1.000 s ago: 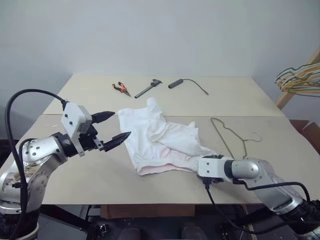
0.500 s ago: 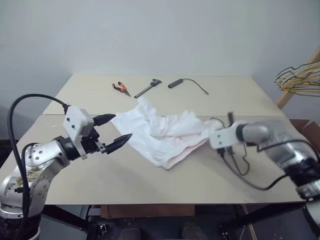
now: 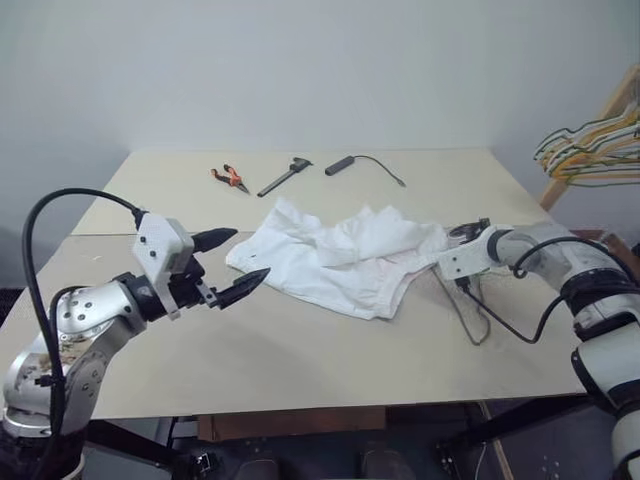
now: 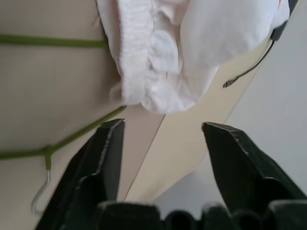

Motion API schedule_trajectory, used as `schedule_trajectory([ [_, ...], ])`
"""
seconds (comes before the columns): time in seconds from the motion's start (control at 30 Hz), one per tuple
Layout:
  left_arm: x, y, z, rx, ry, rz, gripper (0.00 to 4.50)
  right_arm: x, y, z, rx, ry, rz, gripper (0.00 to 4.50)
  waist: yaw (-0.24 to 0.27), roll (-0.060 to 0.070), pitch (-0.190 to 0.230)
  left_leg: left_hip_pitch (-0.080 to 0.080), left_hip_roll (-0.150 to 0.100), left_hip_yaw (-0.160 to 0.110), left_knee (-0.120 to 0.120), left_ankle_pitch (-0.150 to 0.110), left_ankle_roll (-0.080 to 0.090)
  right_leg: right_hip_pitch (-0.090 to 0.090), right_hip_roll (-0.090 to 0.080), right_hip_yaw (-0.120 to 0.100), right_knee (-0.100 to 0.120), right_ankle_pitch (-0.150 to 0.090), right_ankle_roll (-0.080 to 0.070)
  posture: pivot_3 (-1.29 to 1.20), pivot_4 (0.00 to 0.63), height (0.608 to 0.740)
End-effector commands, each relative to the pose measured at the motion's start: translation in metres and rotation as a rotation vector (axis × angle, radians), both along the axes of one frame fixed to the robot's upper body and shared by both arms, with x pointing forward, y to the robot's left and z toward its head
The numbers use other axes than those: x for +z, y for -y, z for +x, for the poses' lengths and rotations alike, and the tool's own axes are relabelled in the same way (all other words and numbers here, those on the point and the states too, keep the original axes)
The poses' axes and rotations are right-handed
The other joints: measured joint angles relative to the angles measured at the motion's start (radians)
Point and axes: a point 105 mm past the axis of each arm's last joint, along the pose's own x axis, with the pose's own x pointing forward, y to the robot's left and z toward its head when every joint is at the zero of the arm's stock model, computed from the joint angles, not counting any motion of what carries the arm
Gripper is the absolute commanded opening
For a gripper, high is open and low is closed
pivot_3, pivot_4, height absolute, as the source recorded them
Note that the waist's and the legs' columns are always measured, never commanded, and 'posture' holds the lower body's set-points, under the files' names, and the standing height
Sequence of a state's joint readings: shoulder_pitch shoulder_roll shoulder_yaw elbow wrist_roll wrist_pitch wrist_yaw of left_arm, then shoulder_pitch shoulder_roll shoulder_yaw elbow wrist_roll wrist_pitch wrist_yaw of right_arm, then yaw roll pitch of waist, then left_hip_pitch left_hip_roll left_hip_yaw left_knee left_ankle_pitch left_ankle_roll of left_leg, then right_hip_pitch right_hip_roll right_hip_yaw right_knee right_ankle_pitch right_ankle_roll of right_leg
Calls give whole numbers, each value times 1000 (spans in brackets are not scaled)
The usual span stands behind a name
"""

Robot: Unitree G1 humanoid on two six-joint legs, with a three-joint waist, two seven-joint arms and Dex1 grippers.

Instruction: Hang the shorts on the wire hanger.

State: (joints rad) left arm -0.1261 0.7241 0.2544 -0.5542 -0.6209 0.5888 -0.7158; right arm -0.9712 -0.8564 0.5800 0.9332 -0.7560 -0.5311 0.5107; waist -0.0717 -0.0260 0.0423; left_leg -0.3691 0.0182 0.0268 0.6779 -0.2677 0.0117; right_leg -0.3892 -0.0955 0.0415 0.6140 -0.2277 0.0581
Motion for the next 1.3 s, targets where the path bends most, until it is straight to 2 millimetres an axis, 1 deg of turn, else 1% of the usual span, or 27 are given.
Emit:
schedule_trajectory([
  [0.03,11,3,-1,-18,50,5,4500,29,-21,-12,-37,4,273,4172,0,0,0,0,0,0,0,0,0,0,0,0,0,0,0,-37,0,740],
  [0.07,11,3,-1,-19,50,5,4500,30,-28,-20,-47,-28,343,4464,2,0,0,0,1,-1,0,0,0,0,0,0,0,0,0,-37,0,740],
  [0.1,10,3,0,-19,49,5,4500,30,-42,-30,-55,-71,435,4464,2,0,0,0,1,-2,0,0,1,0,1,0,0,0,0,-42,0,740],
  [0.13,10,3,0,-21,47,4,4500,28,-59,-45,-53,-130,511,4464,0,0,0,0,1,-3,0,0,1,0,1,0,1,0,0,-46,0,740],
  [0.2,9,4,1,-30,42,3,4500,14,-93,-78,-63,-238,586,4464,2,1,-1,0,2,-7,0,-1,1,0,1,1,2,0,0,-56,0,740],
  [0.27,10,6,2,-39,40,2,4500,2,-114,-100,-101,-291,607,4464,2,2,-1,1,2,-7,1,-1,1,0,2,1,4,0,0,-63,2,740],
  [0.3,10,7,2,-42,39,2,4500,-2,-121,-106,-117,-299,614,4464,4,2,-1,1,2,-7,1,-1,1,0,2,1,6,0,0,-64,3,740],
  [0.37,10,8,3,-48,38,4,4500,-6,-132,-113,-132,-295,619,4464,5,2,-1,1,1,-1,3,-1,1,-1,2,1,8,-1,1,-65,6,740],
  [0.43,10,7,4,-51,37,7,4500,-15,-141,-115,-172,-272,600,4464,7,1,-1,1,1,1,5,0,1,0,2,1,8,-1,1,-65,8,740],
  [0.5,11,7,5,-53,36,9,4500,-28,-143,-111,-213,-227,530,4464,8,1,-1,2,1,1,5,0,0,0,2,0,9,-1,0,-64,10,740],
  [0.57,11,7,5,-54,36,11,4500,-33,-140,-102,-245,-159,476,4464,7,1,-1,2,1,1,5,0,0,-1,2,0,9,-1,0,-61,10,740],
  [0.63,11,6,5,-54,36,12,4500,-32,-139,-95,-253,-104,446,4095,5,1,-1,1,1,1,5,0,0,-2,2,0,9,-1,0,-60,9,740],
  [0.73,11,6,6,-51,37,13,4500,-34,-140,-90,-239,-84,406,3229,3,1,-1,0,1,1,4,0,0,-3,2,1,9,-2,0,-56,8,740],
  [0.9,9,7,4,-48,37,12,4500,-35,-148,-88,-186,-61,375,1396,2,1,-1,1,1,1,3,0,0,-3,2,0,9,-2,0,-45,10,740],
  [0.97,9,6,3,-41,36,11,4500,-32,-149,-86,-154,-18,340,642,3,1,-1,1,1,1,3,0,0,-3,2,0,9,-2,0,-42,12,740],
  [1.03,8,5,3,-37,36,10,4500,-31,-149,-85,-124,3,310,23,3,1,-1,1,1,1,3,0,0,-3,2,0,9,-2,0,-41,13,740],
  [1.13,9,5,3,-35,36,9,4500,-30,-147,-85,-95,32,262,23,3,1,-1,1,1,1,3,0,0,-3,2,0,9,-2,0,-40,17,740],
  [1.23,8,5,3,-33,35,8,4500,-33,-143,-90,-94,4,258,23,4,0,0,1,1,1,3,0,0,-3,2,0,9,-2,0,-42,19,740],
  [1.3,8,5,2,-33,34,7,4500,-32,-141,-91,-97,13,255,23,4,0,0,1,1,1,3,0,0,-3,2,0,8,-2,0,-44,21,740],
])
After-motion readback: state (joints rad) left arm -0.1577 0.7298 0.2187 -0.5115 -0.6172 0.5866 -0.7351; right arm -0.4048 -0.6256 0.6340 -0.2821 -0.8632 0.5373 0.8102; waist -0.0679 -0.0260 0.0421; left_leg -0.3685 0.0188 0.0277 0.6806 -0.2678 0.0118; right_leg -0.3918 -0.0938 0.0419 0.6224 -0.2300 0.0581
